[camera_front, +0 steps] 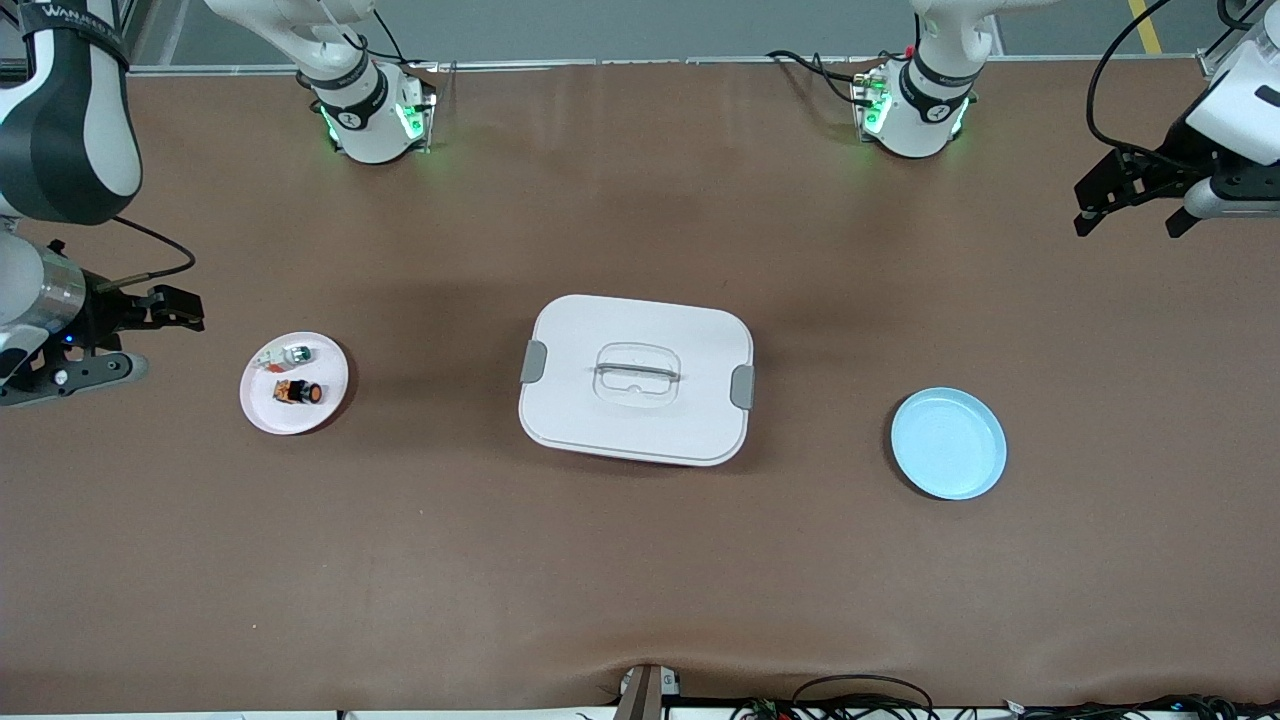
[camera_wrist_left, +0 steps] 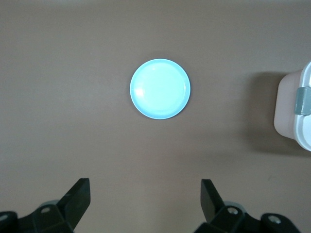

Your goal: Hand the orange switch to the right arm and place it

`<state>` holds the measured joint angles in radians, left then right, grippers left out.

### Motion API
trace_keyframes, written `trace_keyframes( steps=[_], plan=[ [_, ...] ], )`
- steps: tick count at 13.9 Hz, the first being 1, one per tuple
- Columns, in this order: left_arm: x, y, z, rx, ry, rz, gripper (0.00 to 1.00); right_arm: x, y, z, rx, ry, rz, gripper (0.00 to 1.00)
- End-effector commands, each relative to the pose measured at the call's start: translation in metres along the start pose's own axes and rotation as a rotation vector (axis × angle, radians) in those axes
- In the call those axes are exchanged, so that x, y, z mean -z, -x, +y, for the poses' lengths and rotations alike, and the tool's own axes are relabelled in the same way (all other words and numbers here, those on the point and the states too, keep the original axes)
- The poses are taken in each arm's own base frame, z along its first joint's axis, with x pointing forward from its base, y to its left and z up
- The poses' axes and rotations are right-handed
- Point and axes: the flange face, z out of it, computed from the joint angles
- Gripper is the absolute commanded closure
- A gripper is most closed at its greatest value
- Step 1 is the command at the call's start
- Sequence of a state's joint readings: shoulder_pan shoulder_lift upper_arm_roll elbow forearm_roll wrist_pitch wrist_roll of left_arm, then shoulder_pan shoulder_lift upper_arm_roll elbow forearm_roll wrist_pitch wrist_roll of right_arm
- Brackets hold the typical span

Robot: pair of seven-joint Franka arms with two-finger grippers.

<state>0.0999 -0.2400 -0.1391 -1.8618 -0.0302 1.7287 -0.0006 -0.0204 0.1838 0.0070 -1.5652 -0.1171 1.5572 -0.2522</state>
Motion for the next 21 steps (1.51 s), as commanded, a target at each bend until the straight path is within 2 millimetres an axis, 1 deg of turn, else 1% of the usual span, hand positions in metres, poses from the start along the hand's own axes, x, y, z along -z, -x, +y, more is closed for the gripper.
trace_keyframes(
  steps=[1,3,4,5,8,9,10,14,16,17,19,20,21],
  plan=[
    [0.002,0.000,0.000,0.012,0.015,0.013,0.00,0.028,0.007,0.002,-0.048,-0.040,0.004,0.00],
    [0.003,-0.007,-0.004,0.015,0.014,0.004,0.00,0.037,0.009,0.003,-0.053,-0.052,0.017,0.00],
    [-0.002,-0.009,-0.005,0.014,0.011,-0.020,0.00,0.040,0.010,0.005,-0.059,-0.066,0.026,0.00],
    [0.000,-0.011,-0.005,0.011,0.009,-0.021,0.00,0.044,0.010,0.006,-0.077,-0.083,0.039,0.00],
    [0.000,-0.011,-0.005,-0.002,0.009,-0.022,0.00,0.065,0.011,0.004,-0.231,-0.083,0.078,0.00],
    [0.001,-0.011,-0.005,-0.003,0.009,-0.021,0.00,0.069,0.012,0.005,-0.250,-0.078,0.084,0.00],
    [0.000,-0.011,-0.004,-0.005,0.009,-0.022,0.00,0.070,0.013,0.006,-0.254,-0.074,0.083,0.00],
    [-0.001,-0.012,-0.004,-0.003,0.009,-0.024,0.00,0.069,0.015,0.001,-0.229,-0.093,0.070,0.00],
    [0.002,-0.012,-0.005,-0.003,0.009,-0.019,0.00,0.071,0.017,-0.003,-0.165,-0.090,0.076,0.00],
    [0.001,-0.012,-0.005,0.000,0.009,-0.019,0.00,0.074,0.019,0.001,-0.114,-0.083,0.090,0.00],
    [0.001,-0.013,-0.005,0.001,0.009,-0.020,0.00,0.073,0.023,0.017,-0.018,-0.068,0.095,0.00],
    [0.001,-0.013,-0.005,0.003,0.009,-0.020,0.00,0.073,0.023,0.021,0.002,-0.073,0.110,0.00],
    [0.001,-0.013,-0.005,0.009,0.009,-0.021,0.00,0.074,0.021,0.020,-0.003,-0.061,0.122,0.00]
  ],
)
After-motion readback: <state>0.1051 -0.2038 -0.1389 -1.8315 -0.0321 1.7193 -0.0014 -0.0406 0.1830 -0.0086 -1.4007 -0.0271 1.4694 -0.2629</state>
